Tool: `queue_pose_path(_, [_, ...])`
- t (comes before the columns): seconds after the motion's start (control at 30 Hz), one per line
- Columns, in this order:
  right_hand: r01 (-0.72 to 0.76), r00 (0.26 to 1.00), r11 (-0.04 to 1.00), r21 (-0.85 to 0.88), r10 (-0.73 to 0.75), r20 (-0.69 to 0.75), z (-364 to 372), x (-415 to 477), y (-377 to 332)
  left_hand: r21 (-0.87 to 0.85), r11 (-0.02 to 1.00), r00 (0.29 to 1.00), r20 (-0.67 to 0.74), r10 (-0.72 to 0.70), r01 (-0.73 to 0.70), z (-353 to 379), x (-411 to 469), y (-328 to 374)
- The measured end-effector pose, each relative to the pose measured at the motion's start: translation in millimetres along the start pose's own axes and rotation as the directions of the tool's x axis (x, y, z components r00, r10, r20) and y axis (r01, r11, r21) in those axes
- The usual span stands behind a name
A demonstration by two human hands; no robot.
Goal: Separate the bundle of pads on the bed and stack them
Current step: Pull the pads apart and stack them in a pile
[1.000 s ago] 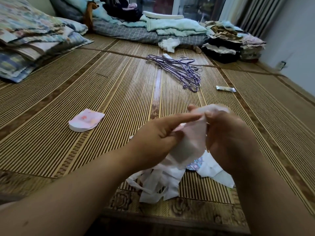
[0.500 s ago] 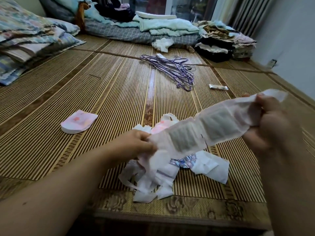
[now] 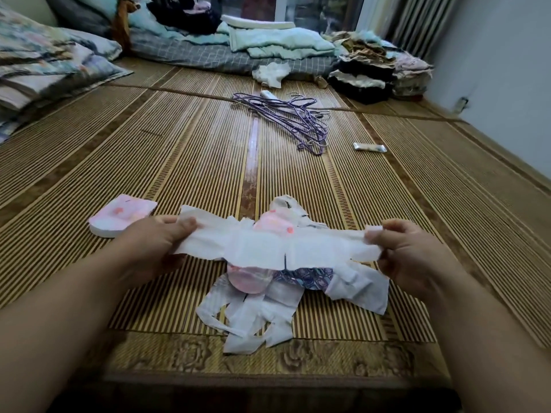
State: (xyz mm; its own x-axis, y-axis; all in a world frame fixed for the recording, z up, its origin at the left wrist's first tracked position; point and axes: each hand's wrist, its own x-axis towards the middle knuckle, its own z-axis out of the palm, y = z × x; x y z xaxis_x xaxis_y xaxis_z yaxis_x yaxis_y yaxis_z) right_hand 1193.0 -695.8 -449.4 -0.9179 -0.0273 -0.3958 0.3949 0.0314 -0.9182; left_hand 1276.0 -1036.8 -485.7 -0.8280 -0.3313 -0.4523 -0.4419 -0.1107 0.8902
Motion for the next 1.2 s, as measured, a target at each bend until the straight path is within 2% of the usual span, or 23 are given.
queue_pose_path(0.13, [-0.109, 0.992, 0.989, -0.096, 0.115, 0.053, -1, -1, 4, 0.103, 0.994, 0.998, 0.047, -0.035, 0.03, -4, 0, -7])
queue_pose_path(0.27, [-0.097, 0.994, 0.97, -0.223, 0.107, 0.035, -3, 2, 7, 0.188, 0.982, 0.999, 0.035, -0.016, 0.009, -2, -1, -8])
queue_pose_path(0.4, [-0.025, 0.999, 0.992, -0.123, 0.03, 0.042, -1, 6, 9, 0.202, 0.979, 1.0, -0.003, 0.028, -0.027, 0, 3, -12])
queue_pose_path(0.57, [0.027, 0.996, 0.999, 0.042, -0.03, 0.081, 5, 9, 10, 0.219, 0.975, 0.999, 0.022, 0.036, -0.04, 0, 4, -12])
queue_pose_path(0.67, [0.0, 0.993, 0.999, 0.05, -0.006, 0.121, 6, 9, 9, 0.22, 0.975, 0.999, 0.04, 0.03, -0.038, -1, 4, -12])
queue_pose_path(0.77, [-0.078, 0.988, 0.997, -0.016, 0.079, 0.134, 4, 8, 6, 0.209, 0.977, 0.998, 0.057, 0.024, -0.036, -2, 4, -12])
queue_pose_path(0.87, [-0.098, 0.993, 0.982, -0.16, 0.108, 0.056, -1, 7, 6, 0.197, 0.98, 0.997, 0.072, 0.017, -0.031, -4, 3, -10])
queue_pose_path(1.07, [-0.025, 0.998, 0.93, -0.366, 0.001, -0.065, -6, 5, 7, 0.191, 0.98, 0.996, 0.073, 0.047, -0.06, -1, -9, -2])
queue_pose_path(1.2, [0.071, 0.997, 0.906, -0.417, -0.076, 0.004, 7, -3, 5, 0.179, 0.975, 0.987, 0.114, 0.113, -0.132, 8, -17, 4])
